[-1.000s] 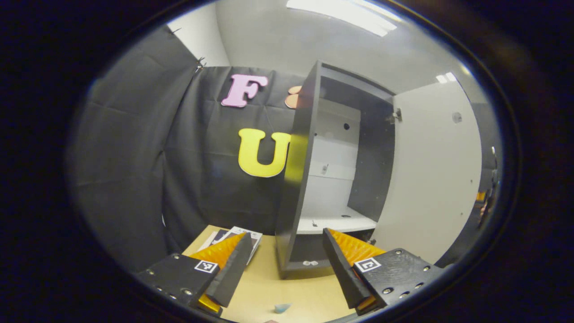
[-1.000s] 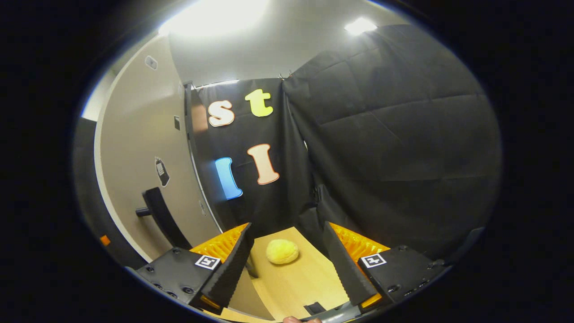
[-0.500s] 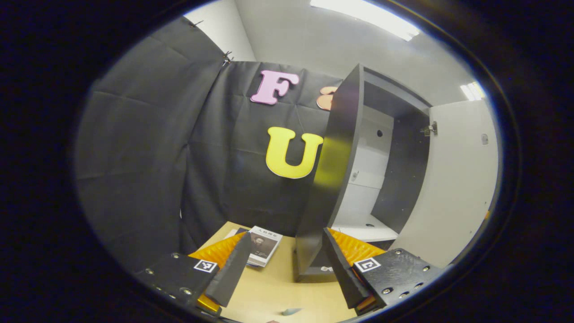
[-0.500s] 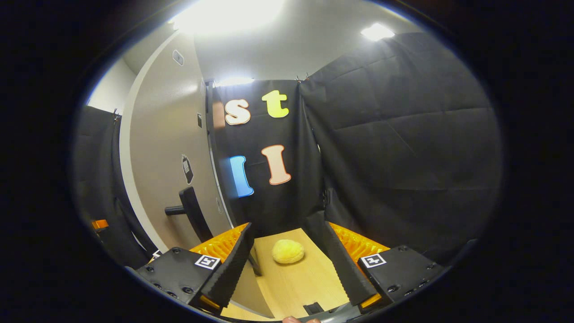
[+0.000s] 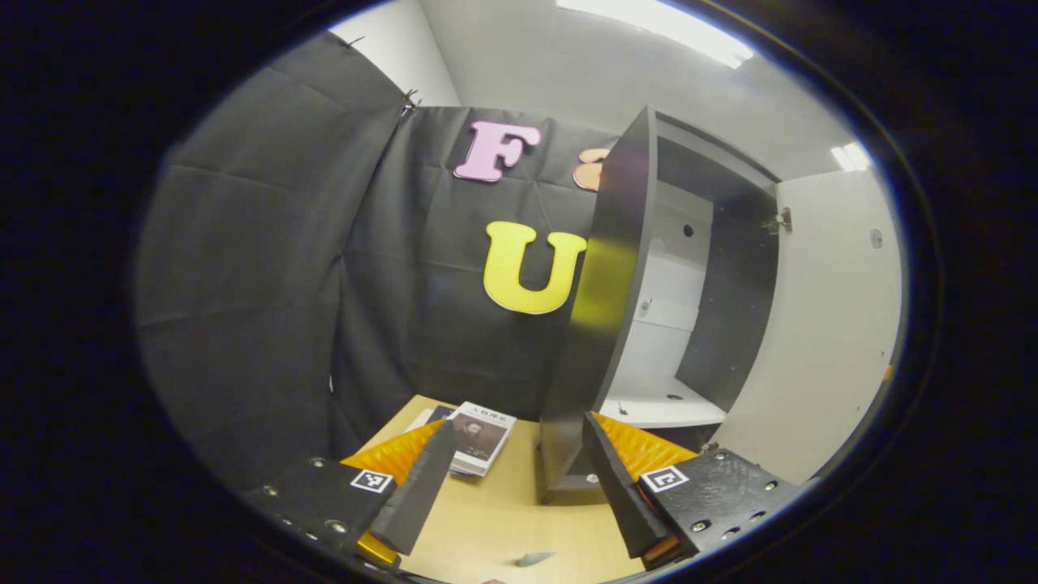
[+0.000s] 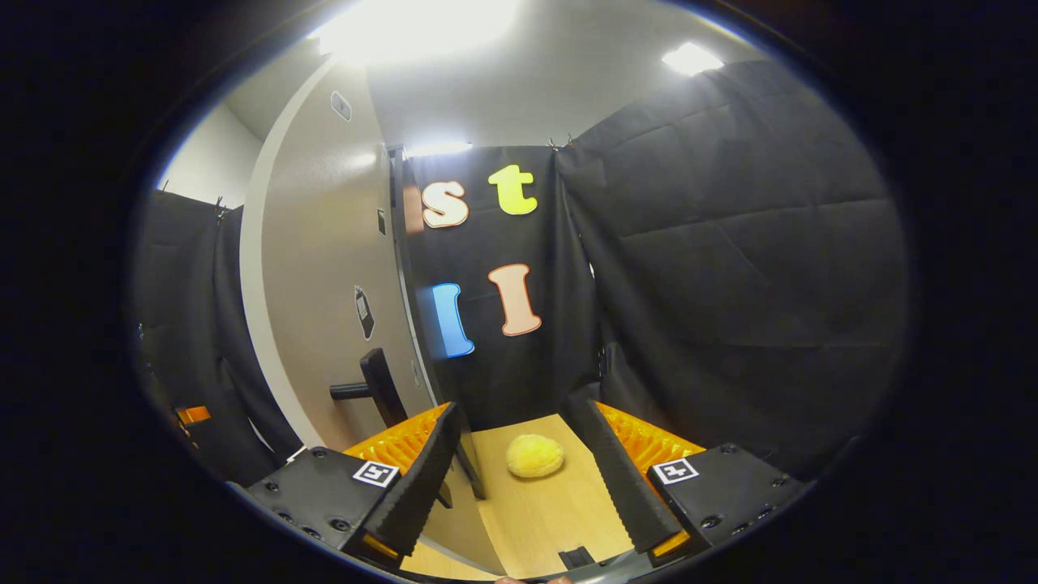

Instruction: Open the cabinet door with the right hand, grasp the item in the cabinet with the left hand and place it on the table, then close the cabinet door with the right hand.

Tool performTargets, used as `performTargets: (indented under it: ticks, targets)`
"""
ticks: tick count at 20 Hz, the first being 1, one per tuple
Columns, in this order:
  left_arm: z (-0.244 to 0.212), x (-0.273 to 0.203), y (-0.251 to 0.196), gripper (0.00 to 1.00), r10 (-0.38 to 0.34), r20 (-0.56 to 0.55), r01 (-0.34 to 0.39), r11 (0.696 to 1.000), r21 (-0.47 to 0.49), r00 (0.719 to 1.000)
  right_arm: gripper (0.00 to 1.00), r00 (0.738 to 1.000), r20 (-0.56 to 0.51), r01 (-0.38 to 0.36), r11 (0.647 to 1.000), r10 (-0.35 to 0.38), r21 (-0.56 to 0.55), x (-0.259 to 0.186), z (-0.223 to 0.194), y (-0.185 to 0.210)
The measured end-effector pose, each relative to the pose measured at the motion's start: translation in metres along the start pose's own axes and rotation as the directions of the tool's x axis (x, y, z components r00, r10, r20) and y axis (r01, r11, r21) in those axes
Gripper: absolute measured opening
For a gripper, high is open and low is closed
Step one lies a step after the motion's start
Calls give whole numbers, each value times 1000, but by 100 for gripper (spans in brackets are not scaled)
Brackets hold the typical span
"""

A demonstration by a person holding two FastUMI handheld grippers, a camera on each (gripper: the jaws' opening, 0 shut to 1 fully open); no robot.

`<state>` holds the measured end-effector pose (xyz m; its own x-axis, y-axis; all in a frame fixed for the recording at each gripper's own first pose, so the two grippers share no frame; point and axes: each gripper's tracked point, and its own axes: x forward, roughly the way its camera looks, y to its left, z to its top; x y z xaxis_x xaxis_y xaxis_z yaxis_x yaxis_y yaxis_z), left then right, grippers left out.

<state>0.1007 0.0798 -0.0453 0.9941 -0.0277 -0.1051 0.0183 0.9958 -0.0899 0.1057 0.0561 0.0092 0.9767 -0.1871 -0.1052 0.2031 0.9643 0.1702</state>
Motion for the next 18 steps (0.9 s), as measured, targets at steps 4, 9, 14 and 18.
performTargets:
  ticks: [4,9,14,18]
  targets:
    - [-14,3,0,93,1,-31,-2,1000,-11,1000,97,1000,17,-11,1000,11,-25,0,0,14]
    - [-22,4,4,94,12,-48,-11,1000,19,999,98,992,-26,-121,992,122,45,3,-13,47]
    - [-35,2,7,95,13,-74,-11,1000,20,997,97,967,-64,-242,967,247,75,-9,-24,93]
    - [-30,-4,21,95,40,-65,-37,998,44,997,98,949,-101,-299,954,298,5,-9,-32,125]
